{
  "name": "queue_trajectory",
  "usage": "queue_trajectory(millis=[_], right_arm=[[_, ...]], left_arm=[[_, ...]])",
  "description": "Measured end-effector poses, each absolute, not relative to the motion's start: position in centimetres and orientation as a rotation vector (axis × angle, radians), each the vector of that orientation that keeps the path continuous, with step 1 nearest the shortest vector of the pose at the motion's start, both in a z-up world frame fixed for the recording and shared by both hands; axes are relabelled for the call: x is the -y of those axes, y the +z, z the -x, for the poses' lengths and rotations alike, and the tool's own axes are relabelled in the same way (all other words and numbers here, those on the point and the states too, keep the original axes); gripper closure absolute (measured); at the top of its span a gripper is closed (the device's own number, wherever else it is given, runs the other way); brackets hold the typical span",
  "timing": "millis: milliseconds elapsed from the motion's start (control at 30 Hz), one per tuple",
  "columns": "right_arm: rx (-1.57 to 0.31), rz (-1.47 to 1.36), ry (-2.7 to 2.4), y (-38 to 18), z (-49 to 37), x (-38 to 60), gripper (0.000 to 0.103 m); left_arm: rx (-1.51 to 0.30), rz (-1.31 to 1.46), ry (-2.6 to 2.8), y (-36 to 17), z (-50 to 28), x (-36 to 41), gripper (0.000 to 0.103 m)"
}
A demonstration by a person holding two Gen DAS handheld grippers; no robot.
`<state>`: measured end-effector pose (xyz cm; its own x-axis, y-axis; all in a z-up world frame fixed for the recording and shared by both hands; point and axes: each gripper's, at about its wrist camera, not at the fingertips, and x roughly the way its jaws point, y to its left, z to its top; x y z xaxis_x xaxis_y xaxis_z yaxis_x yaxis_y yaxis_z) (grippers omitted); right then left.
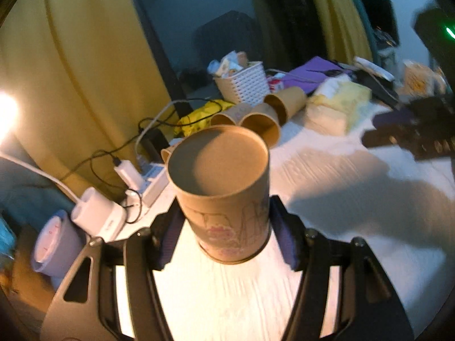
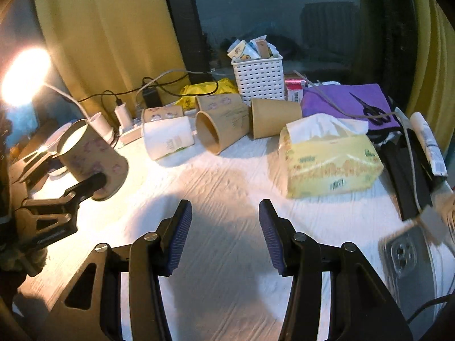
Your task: Flip cup upright
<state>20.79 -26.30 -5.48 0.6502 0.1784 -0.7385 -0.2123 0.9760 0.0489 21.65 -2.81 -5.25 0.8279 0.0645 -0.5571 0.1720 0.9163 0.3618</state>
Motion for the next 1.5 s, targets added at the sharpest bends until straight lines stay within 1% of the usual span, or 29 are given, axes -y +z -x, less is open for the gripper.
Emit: queue_trajectory(millis=[233, 467, 600, 900, 1200, 1300, 1367, 1433, 1500], right_arm=[[-0.823, 0.046, 0.216, -4.9, -16.6, 25.3, 0.051], [-0.84, 0.016, 0.198, -6.0, -13.3, 26.3, 0.051], [-0.846, -0.013, 0.168, -6.6, -11.9, 28.4, 0.051], [-0.835, -0.075, 0.157, -7.2, -10.3, 32.2, 0.051], [-0.83, -0.107, 0.165, -7.5, -9.8, 33.8, 0.051], [-0.827, -0.113, 0.166, -7.5, -9.7, 34.0, 0.051], [-0.827, -0.113, 0.165, -7.5, -9.7, 34.0, 0.051], [-0.833, -0.106, 0.17, -7.5, -9.7, 33.9, 0.051], [-0.839, -0.091, 0.175, -7.3, -9.8, 33.5, 0.051]], left_arm=[[-0.532, -0.665, -0.056, -6.1, -16.1, 5.7, 0.043], [-0.442, -0.994, -0.053, -9.6, -12.7, 10.5, 0.043], [-0.427, -1.14, -0.075, -11.2, -11.9, 13.2, 0.041], [-0.381, -1.385, -0.117, -14.4, -10.7, 18.1, 0.04], [-0.364, -1.455, -0.11, -15.5, -10.1, 19.8, 0.037], [-0.356, -1.468, -0.112, -15.4, -10.2, 19.8, 0.033], [-0.332, -1.48, -0.117, -15.2, -10.3, 20.0, 0.023], [-0.326, -1.483, -0.134, -15.0, -10.2, 19.8, 0.018], [-0.317, -1.488, -0.157, -14.6, -9.8, 19.8, 0.016]])
